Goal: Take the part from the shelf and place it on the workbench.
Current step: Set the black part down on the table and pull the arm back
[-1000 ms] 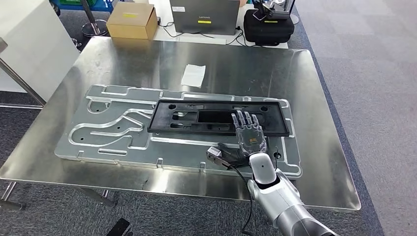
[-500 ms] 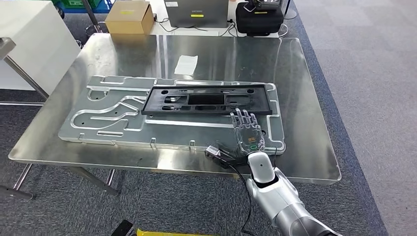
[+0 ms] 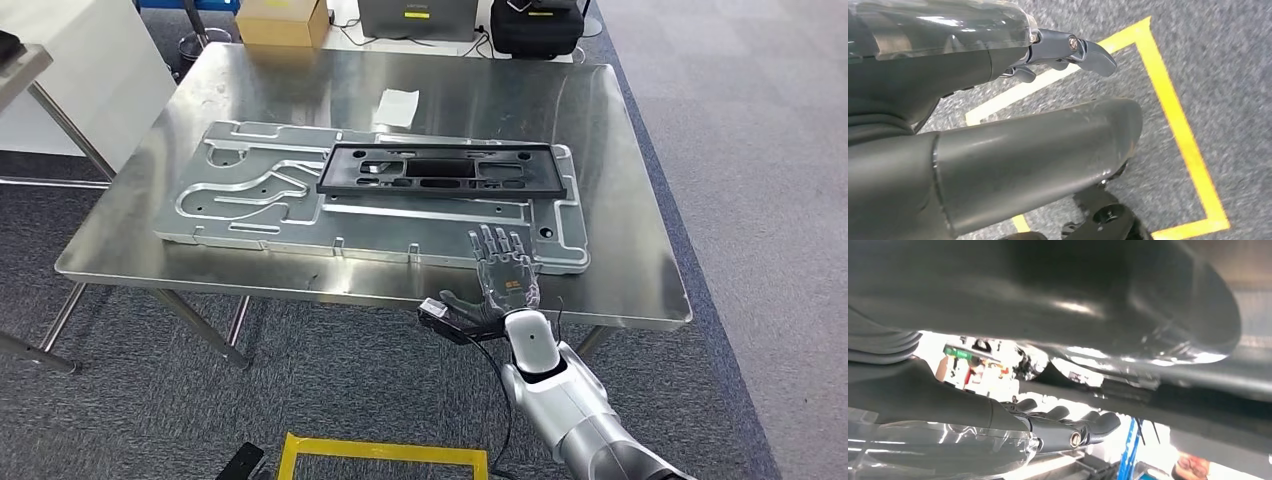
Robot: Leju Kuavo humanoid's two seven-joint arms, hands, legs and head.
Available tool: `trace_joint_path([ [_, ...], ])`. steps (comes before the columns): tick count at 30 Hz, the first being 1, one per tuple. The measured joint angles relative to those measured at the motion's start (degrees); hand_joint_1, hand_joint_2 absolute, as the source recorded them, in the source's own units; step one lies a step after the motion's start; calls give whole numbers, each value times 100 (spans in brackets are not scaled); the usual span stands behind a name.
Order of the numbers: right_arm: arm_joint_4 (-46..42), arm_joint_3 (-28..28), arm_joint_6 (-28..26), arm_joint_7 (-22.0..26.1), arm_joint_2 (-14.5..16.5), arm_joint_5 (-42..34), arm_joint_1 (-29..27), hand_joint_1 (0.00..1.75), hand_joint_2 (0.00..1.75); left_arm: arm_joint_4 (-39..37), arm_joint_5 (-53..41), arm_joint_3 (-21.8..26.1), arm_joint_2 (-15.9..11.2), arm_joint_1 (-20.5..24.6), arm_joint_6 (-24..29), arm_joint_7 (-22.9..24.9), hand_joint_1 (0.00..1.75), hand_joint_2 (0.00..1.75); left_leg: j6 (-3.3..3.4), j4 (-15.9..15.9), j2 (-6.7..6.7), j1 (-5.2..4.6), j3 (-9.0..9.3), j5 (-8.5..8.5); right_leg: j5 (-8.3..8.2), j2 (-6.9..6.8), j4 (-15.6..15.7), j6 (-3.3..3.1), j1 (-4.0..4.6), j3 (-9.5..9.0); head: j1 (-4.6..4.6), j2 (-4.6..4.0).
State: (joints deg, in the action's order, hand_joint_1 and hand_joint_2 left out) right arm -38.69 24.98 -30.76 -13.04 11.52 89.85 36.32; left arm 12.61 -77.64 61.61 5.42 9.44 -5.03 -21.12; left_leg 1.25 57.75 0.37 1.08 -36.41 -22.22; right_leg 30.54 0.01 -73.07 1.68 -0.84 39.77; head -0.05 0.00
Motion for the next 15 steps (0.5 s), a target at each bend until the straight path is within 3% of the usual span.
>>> trace_joint_path([
  [1,4,0,-1,-2,0,0,6,0,0,0,1,0,0,2,0,1,0,0,-20,12,0,1,-76,59,-123,0,302,-10,-5,-273,0,0],
  [3,2,1,-6,-14,4,0,36,0,0,0,2,0,2,3,0,4,0,0,-77,39,-4,-11,-186,162,-126,3,1092,-61,14,-878,-4,0],
  [5,0,2,-11,-38,10,0,67,0,0,0,3,0,3,5,0,9,0,0,-152,24,-3,-21,-227,275,-30,5,1529,-126,53,-1141,-5,0],
  [7,4,4,-12,-57,11,0,79,0,0,0,4,0,2,-2,0,17,0,0,-230,-14,-8,-8,-248,362,-119,-12,1584,-210,56,-1080,0,-1],
  [8,7,7,-11,-63,14,0,82,0,0,-1,5,0,3,-9,0,22,0,0,-259,32,-15,1,-290,284,-190,-24,1598,-261,50,-1030,-7,-1],
  [10,11,13,-10,-69,25,1,89,0,0,-2,8,0,4,-21,-4,32,0,0,-293,453,-25,17,-444,-208,-352,-45,1627,-349,38,-885,-37,-1],
  [12,26,15,-11,-73,33,2,80,0,0,-2,13,0,3,-19,-7,36,0,0,-320,1203,-26,18,-599,-760,-501,-48,1616,-387,59,-693,-57,0],
  [13,36,15,-18,-74,35,2,64,0,0,-2,16,0,3,-18,-7,36,0,0,-333,1504,-25,18,-614,-853,-571,-51,1602,-387,69,-593,-59,0],
  [14,46,15,-31,-75,35,2,41,0,0,-2,18,0,2,-19,-7,36,0,0,-341,1660,-25,18,-555,-816,-637,-54,1584,-381,76,-489,-57,0],
  [15,51,15,-57,-75,35,0,13,0,0,-2,19,0,2,-19,-7,36,0,0,-343,1615,-24,18,-402,-685,-697,-56,1558,-369,76,-387,-59,0],
])
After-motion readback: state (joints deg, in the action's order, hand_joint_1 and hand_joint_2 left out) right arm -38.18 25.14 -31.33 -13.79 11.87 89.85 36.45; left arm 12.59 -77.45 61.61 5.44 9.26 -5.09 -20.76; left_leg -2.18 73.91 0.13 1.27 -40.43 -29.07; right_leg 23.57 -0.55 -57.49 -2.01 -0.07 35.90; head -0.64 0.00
